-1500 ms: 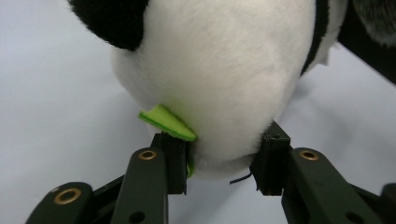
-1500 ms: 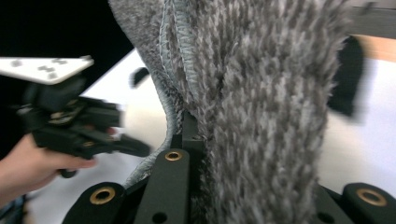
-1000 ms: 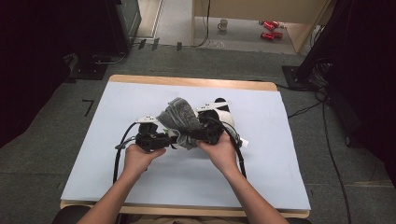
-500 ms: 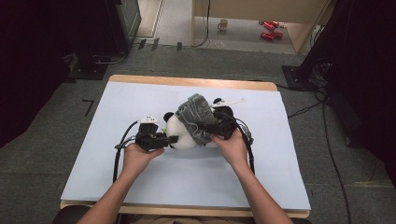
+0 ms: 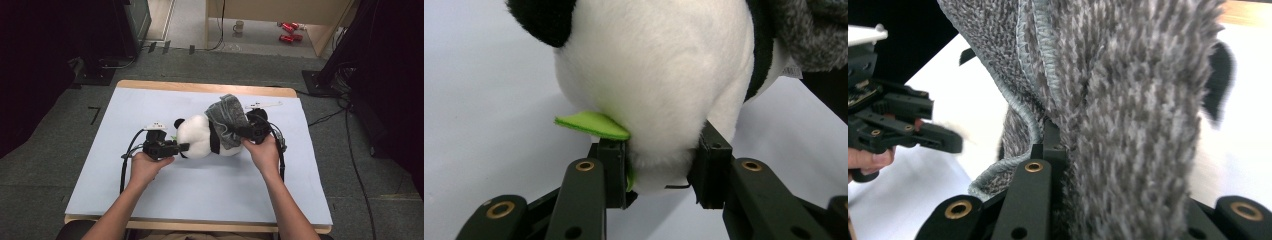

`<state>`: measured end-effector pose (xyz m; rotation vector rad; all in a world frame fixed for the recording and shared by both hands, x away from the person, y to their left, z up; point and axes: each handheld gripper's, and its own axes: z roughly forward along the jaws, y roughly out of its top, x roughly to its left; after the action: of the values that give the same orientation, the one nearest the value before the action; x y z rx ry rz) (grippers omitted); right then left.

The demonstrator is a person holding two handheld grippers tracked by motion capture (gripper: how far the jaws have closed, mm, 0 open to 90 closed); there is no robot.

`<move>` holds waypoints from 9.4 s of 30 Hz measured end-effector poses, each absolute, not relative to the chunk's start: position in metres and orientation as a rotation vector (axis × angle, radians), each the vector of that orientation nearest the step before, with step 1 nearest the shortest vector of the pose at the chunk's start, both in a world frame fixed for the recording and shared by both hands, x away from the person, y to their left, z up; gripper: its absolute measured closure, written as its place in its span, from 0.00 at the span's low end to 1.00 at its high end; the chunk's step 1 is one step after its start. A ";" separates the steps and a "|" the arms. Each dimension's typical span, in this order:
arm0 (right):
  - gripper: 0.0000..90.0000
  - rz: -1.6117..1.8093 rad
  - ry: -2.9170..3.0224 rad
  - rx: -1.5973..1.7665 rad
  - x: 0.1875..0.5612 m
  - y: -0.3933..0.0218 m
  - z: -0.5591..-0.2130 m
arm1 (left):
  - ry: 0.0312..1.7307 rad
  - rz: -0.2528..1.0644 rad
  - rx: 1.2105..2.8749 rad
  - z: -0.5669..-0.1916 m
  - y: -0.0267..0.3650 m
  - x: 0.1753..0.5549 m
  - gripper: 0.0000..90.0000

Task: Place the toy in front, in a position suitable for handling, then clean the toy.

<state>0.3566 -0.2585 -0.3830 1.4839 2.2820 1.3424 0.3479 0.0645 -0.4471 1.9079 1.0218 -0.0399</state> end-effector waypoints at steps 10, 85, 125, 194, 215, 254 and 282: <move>0.88 1.343 2.186 1.570 0.360 -0.289 -0.382 | 1.048 -0.054 1.897 -0.451 0.067 0.350 0.71; 0.88 1.261 2.199 1.619 0.357 -0.303 -0.379 | 1.088 -0.097 1.856 -0.451 0.068 0.357 0.71; 0.88 1.288 2.323 1.405 0.363 -0.237 -0.393 | 0.904 0.076 1.896 -0.463 0.068 0.346 0.44; 0.87 1.239 2.414 1.354 0.376 -0.194 -0.399 | 0.981 0.011 1.938 -0.449 0.076 0.350 0.98; 0.87 1.333 2.224 1.634 0.395 -0.283 -0.402 | 0.979 0.000 1.936 -0.454 0.081 0.354 1.00; 0.88 1.491 2.550 1.287 0.361 -0.146 -0.395 | 0.989 0.014 1.911 -0.450 0.077 0.350 0.99; 0.87 1.334 2.363 1.502 0.387 -0.246 -0.395 | 1.012 0.017 1.927 -0.452 0.085 0.356 1.00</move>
<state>0.3867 -0.2456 -0.3953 1.5021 2.3629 1.3344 0.3560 0.0846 -0.4522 1.9274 1.0124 0.0170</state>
